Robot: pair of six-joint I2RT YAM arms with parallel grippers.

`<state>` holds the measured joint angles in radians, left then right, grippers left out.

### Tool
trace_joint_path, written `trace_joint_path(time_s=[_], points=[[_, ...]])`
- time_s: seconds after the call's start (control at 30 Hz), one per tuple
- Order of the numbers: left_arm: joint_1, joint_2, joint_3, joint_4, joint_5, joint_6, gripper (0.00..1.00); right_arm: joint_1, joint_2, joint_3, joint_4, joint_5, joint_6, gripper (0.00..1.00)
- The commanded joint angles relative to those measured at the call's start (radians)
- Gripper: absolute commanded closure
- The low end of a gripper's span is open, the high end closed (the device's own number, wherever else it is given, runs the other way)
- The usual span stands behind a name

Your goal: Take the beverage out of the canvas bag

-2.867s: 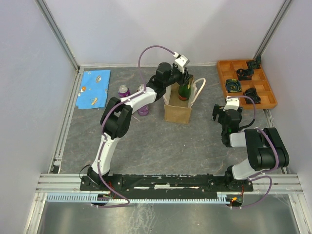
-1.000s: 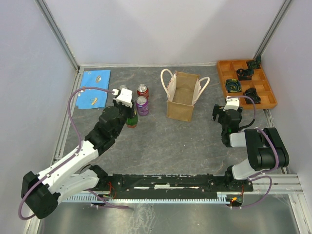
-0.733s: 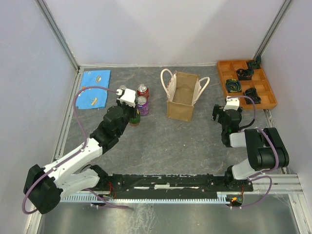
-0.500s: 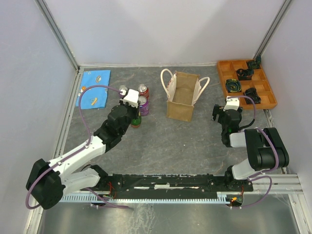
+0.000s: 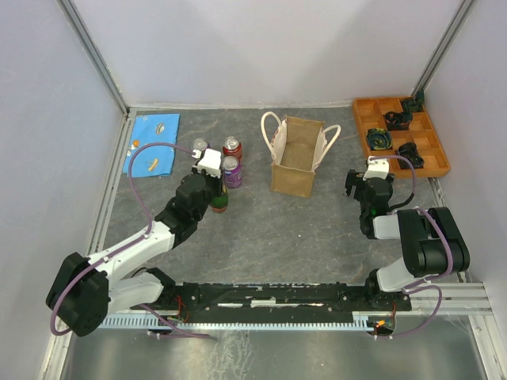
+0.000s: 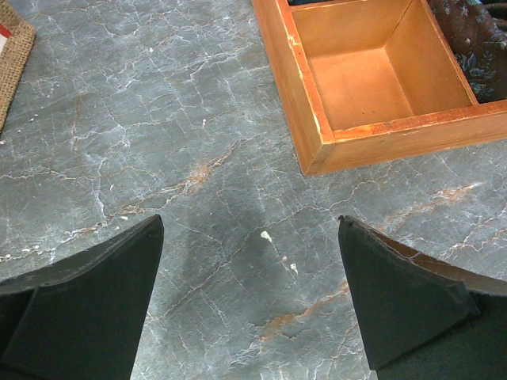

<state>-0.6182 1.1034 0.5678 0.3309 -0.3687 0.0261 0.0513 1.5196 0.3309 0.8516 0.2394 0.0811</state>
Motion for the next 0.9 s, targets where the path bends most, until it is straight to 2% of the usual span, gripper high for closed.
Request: trace_joint_path(time_s=[0.0, 0.17, 0.23, 0.43, 0.5, 0.67, 0.7, 0.77, 0.87], points=[[0.021, -0.026, -0.009, 0.238, 0.016, -0.056, 0.97, -0.004, -0.009, 0.026, 0.027, -0.007, -0.002, 0.01], [0.046, -0.016, -0.003, 0.244, 0.031, -0.072, 0.97, -0.002, -0.009, 0.026, 0.027, -0.006, -0.001, 0.01], [0.047, -0.012, 0.005, 0.231, 0.031, -0.075, 0.91, -0.003, -0.009, 0.026, 0.027, -0.006, -0.002, 0.01], [0.047, 0.004, 0.032, 0.193, 0.014, -0.093, 0.49, -0.002, -0.010, 0.026, 0.027, -0.007, -0.002, 0.01], [0.047, 0.008, 0.040, 0.185, 0.008, -0.094, 0.42, -0.003, -0.009, 0.026, 0.027, -0.007, -0.002, 0.01], [0.047, 0.012, 0.057, 0.166, -0.006, -0.090, 0.34, -0.002, -0.009, 0.026, 0.027, -0.007, -0.001, 0.01], [0.048, 0.010, 0.060, 0.162, -0.011, -0.089, 0.30, -0.002, -0.010, 0.026, 0.027, -0.007, -0.002, 0.01], [0.047, -0.001, 0.069, 0.155, -0.024, -0.085, 0.01, -0.002, -0.009, 0.026, 0.027, -0.006, -0.002, 0.01], [0.054, -0.023, 0.090, 0.128, -0.062, -0.081, 0.01, -0.002, -0.009, 0.026, 0.027, -0.007, -0.002, 0.01]])
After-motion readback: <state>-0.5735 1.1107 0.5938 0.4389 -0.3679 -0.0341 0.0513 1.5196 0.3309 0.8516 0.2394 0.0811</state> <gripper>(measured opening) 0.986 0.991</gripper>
